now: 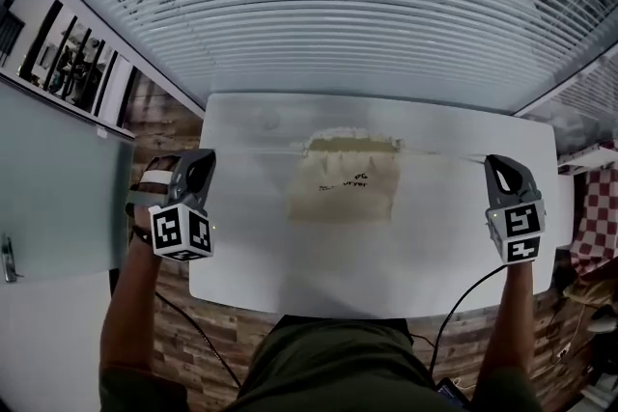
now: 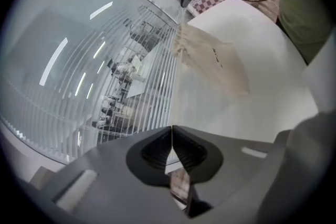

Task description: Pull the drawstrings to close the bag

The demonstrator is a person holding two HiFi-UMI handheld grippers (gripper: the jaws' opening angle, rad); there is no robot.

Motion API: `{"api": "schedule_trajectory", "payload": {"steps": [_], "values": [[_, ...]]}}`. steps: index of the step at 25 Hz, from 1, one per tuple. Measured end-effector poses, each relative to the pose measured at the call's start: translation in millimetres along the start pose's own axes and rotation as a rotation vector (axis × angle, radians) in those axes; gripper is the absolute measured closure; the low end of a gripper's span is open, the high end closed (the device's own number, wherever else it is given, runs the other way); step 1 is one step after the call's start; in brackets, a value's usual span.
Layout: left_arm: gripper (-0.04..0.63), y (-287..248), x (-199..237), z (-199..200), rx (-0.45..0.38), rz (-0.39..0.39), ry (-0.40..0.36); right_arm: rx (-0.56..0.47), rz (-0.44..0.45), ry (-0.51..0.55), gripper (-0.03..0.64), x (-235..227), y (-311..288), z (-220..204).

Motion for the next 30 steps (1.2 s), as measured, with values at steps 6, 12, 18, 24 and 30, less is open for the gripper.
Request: {"api": "schedule_trajectory", "payload": {"steps": [6, 12, 18, 24, 30], "values": [[0.584, 9, 15, -35, 0.058, 0.080, 0.106, -0.062, -0.079, -0.076, 0.603, -9, 16, 8], [0.584, 14, 26, -45, 0.087, 0.167, 0.278, -0.161, -0.106, -0.126, 0.603, -16, 21, 10], [0.583, 36, 45, -41, -0.040, 0.237, 0.499, -0.228, -0.148, -0.163, 0.603, -20, 28, 20], [0.580, 63, 74, -33, -0.192, 0.423, 0.494, -0.380, -0.122, -0.178, 0.601, -3, 40, 49], [0.580, 83, 94, -32, -0.228, 0.500, 0.555, -0.460, -0.131, -0.193, 0.601, -1, 57, 69]]}}
Point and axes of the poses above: the fingertips, and each gripper's own axes: y backward along the fingers, x to its left, z out of its top, the point moved 10 cm from there along y, backward along the fingers, and after that the axes turned 8 degrees about -y, right-handed, at the moved point
